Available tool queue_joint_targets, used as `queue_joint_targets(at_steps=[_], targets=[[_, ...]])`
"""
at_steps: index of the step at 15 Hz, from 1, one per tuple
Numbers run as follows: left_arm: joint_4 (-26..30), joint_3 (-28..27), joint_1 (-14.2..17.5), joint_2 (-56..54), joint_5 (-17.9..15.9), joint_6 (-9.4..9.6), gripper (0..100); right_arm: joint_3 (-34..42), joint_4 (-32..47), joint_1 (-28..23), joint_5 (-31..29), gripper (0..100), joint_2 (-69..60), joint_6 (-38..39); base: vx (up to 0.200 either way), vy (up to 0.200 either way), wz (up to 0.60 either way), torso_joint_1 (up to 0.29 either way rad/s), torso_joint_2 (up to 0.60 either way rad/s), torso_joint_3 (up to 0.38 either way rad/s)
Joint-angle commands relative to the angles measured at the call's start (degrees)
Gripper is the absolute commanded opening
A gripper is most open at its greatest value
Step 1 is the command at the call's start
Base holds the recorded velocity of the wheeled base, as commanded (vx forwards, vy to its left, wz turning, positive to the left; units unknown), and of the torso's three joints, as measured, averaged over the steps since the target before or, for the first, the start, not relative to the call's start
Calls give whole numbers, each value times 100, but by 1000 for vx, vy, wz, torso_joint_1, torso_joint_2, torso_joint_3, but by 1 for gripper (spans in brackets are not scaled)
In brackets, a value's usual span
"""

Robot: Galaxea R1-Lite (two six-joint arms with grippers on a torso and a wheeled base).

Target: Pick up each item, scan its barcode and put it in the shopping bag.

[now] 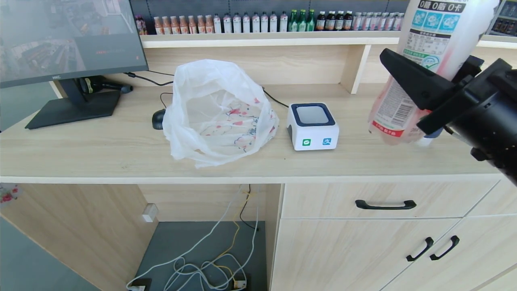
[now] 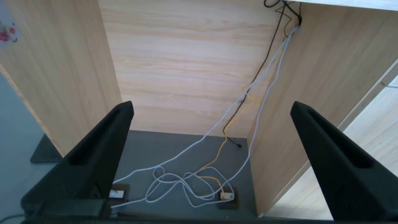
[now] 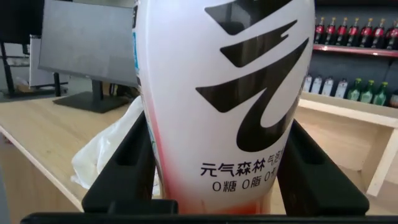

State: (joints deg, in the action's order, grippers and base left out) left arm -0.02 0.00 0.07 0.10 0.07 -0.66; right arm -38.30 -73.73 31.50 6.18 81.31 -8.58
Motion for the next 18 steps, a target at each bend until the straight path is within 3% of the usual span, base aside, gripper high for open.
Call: queue_joint_targets(at_steps=[1, 5, 11, 18], targets=[[2, 0, 1, -1, 1, -4, 100, 385, -195, -74, -179, 0, -98, 357, 0, 0, 0, 0, 0, 0], [-6, 0, 1, -1, 1, -4, 100, 1018, -775, -135, -513, 0, -72, 682, 0, 0, 0, 0, 0, 0], [2, 0, -7, -1, 1, 4, 100, 1448, -906, -179, -671, 0, -45, 682, 0, 0, 0, 0, 0, 0], [2, 0, 1, -1, 1, 13, 100, 1071, -1003, -311, -811, 0, 210, 805, 0, 0, 0, 0, 0, 0]])
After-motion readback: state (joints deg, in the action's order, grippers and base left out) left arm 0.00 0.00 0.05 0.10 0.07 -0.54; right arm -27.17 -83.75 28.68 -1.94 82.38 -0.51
